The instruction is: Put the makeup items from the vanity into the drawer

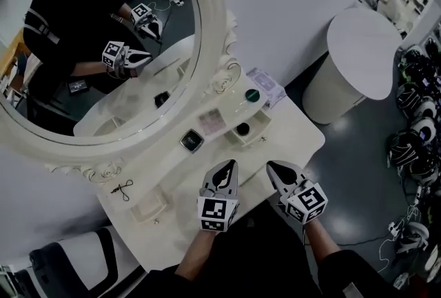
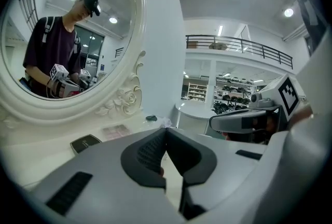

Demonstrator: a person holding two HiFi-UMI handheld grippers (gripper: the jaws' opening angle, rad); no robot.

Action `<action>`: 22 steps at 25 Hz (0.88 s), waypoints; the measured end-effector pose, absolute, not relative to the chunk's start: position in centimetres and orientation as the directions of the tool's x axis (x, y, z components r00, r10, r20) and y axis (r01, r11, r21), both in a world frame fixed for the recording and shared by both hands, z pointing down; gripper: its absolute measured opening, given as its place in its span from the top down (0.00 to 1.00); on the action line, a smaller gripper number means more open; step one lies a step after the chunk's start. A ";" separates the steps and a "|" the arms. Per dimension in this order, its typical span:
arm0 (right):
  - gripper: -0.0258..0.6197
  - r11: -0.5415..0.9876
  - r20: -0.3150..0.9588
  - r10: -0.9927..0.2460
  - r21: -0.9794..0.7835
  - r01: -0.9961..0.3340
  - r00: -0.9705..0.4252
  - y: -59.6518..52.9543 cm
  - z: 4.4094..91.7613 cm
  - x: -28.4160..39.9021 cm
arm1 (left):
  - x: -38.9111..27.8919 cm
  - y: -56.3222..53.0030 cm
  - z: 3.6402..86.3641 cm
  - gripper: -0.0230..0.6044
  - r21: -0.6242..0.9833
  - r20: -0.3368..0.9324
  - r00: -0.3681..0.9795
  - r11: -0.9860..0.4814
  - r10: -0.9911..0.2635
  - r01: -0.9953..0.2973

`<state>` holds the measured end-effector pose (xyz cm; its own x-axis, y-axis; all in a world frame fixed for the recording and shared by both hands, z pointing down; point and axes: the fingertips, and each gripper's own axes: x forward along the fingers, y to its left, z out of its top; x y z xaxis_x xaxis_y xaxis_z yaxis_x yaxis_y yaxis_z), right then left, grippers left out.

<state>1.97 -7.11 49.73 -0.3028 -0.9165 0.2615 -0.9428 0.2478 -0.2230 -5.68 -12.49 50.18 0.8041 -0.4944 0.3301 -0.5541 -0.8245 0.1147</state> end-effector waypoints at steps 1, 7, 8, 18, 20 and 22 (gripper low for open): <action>0.92 0.257 0.271 -0.912 -0.210 -0.943 -0.309 -7.0 49.9 1.6 | -6.0 -12.3 50.1 0.94 0.115 0.327 0.805 -0.825 -0.494 -0.553; 0.92 0.346 0.327 -0.866 -0.153 -0.926 -0.377 -7.0 51.3 -0.2 | -7.4 -11.7 50.9 0.94 0.123 0.325 0.786 -0.800 -0.527 -0.587; 0.92 0.370 0.341 -0.853 -0.141 -0.918 -0.396 -7.0 51.8 -0.4 | -7.5 -11.5 51.0 0.94 0.124 0.332 0.778 -0.793 -0.533 -0.596; 0.92 0.612 0.429 -0.703 -0.043 -0.790 -0.568 -6.1 53.9 -2.1 | -8.4 -10.0 52.6 0.94 0.134 0.354 0.688 -0.693 -0.634 -0.708; 0.92 0.640 0.438 -0.683 -0.028 -0.768 -0.585 -6.0 54.1 -2.0 | -8.1 -9.8 52.8 0.94 0.130 0.356 0.677 -0.683 -0.644 -0.719; 0.92 0.674 0.456 -0.655 -0.010 -0.739 -0.603 -5.9 54.5 -2.2 | -7.9 -9.6 52.9 0.94 0.132 0.363 0.667 -0.673 -0.650 -0.727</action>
